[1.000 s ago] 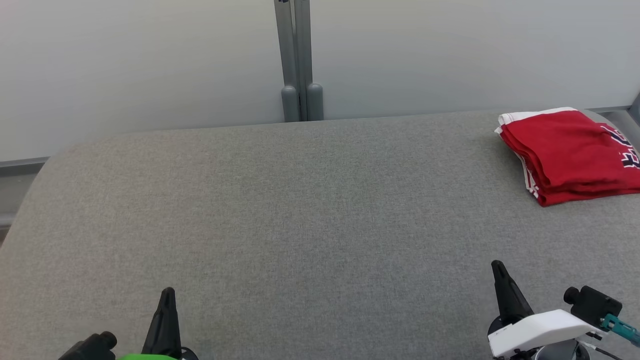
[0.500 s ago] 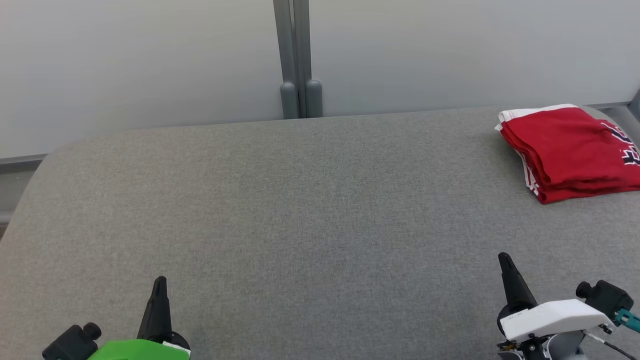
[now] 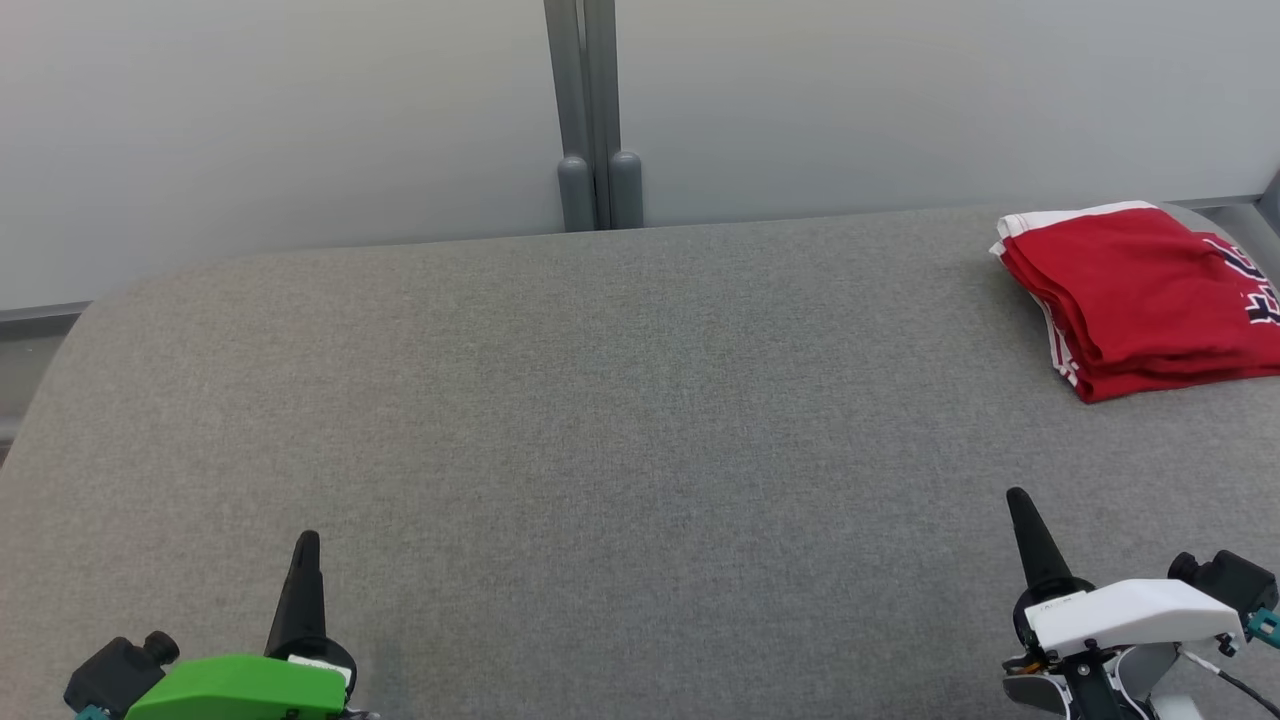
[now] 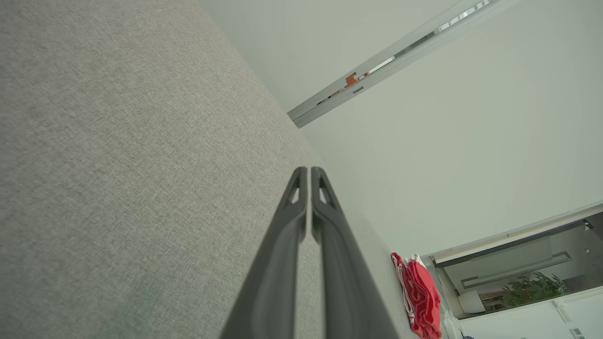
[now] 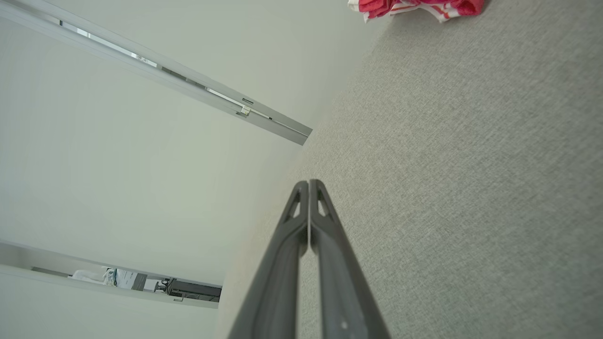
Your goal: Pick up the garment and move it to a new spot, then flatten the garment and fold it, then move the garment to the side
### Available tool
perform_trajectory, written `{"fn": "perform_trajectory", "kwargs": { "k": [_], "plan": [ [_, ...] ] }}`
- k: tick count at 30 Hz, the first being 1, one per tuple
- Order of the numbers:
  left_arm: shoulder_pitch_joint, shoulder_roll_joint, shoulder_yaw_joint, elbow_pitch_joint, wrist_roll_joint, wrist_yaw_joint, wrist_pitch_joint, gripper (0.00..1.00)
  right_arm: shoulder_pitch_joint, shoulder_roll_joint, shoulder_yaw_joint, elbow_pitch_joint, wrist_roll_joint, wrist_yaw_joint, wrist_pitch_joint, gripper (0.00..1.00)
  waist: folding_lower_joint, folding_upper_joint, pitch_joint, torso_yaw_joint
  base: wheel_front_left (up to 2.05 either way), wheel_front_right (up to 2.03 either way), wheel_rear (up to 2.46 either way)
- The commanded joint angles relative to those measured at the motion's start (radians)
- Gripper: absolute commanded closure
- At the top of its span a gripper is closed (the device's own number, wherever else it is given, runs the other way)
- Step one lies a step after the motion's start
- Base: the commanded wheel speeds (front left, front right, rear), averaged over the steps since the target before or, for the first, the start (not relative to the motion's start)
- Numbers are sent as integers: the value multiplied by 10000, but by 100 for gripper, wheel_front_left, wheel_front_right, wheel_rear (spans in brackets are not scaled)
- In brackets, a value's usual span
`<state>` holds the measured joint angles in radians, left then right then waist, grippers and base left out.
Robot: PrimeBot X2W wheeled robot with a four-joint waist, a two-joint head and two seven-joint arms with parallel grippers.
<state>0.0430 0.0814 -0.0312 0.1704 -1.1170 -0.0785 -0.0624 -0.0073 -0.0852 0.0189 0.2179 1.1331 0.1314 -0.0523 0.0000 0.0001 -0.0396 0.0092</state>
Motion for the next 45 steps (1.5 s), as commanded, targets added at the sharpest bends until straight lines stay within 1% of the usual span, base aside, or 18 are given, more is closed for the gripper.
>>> {"fn": "perform_trajectory", "kwargs": {
  "k": [1,21,45],
  "plan": [
    [-294,98,84,-26,-279,-64,59,100,-245,-22,-76,-54,296,-5,86,100,0,-1,10,-2,0,0,0],
    [-779,89,428,258,-2227,-253,560,100,-547,35,-443,64,2105,-6,602,100,0,-1,144,-31,0,0,0],
    [-1279,42,811,549,-4162,-443,1108,100,-860,111,-837,186,3914,-6,1136,100,0,-1,305,-66,0,0,0]
  ]
}}
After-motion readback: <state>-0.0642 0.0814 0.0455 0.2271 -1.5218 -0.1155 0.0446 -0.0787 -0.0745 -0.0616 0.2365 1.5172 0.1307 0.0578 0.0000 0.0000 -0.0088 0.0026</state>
